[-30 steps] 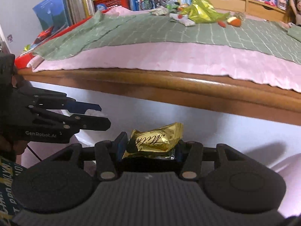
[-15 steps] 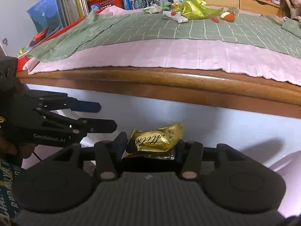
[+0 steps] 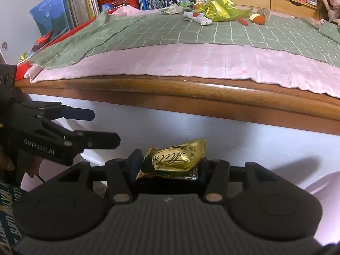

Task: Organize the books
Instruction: 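Lower both items below the bed edge and open both tools, then raise both empty tools back over the bed toward the snacks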

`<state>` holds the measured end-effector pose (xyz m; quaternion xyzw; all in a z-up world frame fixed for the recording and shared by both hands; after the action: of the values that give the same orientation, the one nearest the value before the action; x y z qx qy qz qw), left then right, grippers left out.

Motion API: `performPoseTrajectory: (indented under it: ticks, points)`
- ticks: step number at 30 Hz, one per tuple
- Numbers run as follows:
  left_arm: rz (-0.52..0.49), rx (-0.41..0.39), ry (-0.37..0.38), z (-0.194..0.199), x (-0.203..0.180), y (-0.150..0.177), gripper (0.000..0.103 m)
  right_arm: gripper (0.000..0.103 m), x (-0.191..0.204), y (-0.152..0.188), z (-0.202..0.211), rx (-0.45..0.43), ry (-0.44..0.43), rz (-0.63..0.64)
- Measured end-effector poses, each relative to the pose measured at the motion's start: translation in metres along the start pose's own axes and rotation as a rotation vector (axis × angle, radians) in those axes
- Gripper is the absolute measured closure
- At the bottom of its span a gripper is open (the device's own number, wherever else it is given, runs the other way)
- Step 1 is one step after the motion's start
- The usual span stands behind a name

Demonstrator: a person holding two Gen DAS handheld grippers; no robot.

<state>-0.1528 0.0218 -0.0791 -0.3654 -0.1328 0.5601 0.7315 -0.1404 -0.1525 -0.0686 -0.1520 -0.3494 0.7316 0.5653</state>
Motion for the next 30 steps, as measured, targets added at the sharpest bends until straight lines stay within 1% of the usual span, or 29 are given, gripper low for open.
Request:
performPoseTrajectory:
  ticks: [2, 4, 5, 6, 7, 8, 9, 13, 19, 25, 30]
  points:
    - [0.01, -0.002, -0.002, 0.001, 0.002, 0.0, 0.0, 0.039, 0.0, 0.0, -0.001, 0.002, -0.001, 0.005]
    - [0.028, 0.001, -0.002, 0.002, 0.005, 0.0, 0.0, 0.035, 0.001, -0.001, -0.001, 0.004, -0.002, 0.013]
    - [0.037, 0.004, -0.003, 0.002, 0.006, 0.001, 0.0, 0.029, 0.002, -0.002, -0.002, 0.003, -0.003, 0.021]
    - [0.044, 0.005, -0.007, 0.002, 0.008, 0.001, 0.0, 0.02, 0.003, -0.002, -0.003, 0.002, 0.0, 0.03]
    - [0.049, 0.004, -0.012, 0.002, 0.009, 0.001, 0.0, 0.014, 0.004, -0.003, -0.004, 0.001, 0.01, 0.038]
    - [0.055, 0.004, -0.018, 0.003, 0.011, 0.001, 0.0, 0.005, 0.005, -0.003, -0.005, -0.002, 0.021, 0.047]
    - [0.061, 0.003, -0.022, 0.004, 0.012, 0.002, 0.0, 0.0, 0.006, -0.004, -0.006, -0.004, 0.03, 0.055]
    - [0.076, 0.011, -0.039, 0.006, 0.015, 0.002, 0.0, 0.0, 0.008, -0.004, -0.009, 0.005, 0.046, 0.077]
    - [0.071, -0.001, -0.06, 0.011, 0.017, 0.0, 0.0, 0.0, 0.005, -0.003, -0.012, 0.025, 0.04, 0.056]
    - [0.07, 0.002, -0.059, 0.011, 0.018, -0.002, 0.0, 0.0, 0.006, -0.003, -0.012, 0.028, 0.048, 0.067]
    - [0.079, 0.003, -0.03, 0.012, 0.016, -0.004, 0.0, 0.0, 0.007, -0.004, -0.01, 0.028, 0.047, 0.072]
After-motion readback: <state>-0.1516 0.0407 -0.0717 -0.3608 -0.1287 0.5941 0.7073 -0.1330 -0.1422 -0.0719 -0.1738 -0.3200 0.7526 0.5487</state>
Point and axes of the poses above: each gripper's, at about its wrist camera, not at the fingertips, and z roughly against the way its jaws point, x to its left, y to its underside, the point moved 4 cm from there along -z, roughly the way its jaws point, and after that the axes turned 1 degree about -y, right-handed, at the moved point
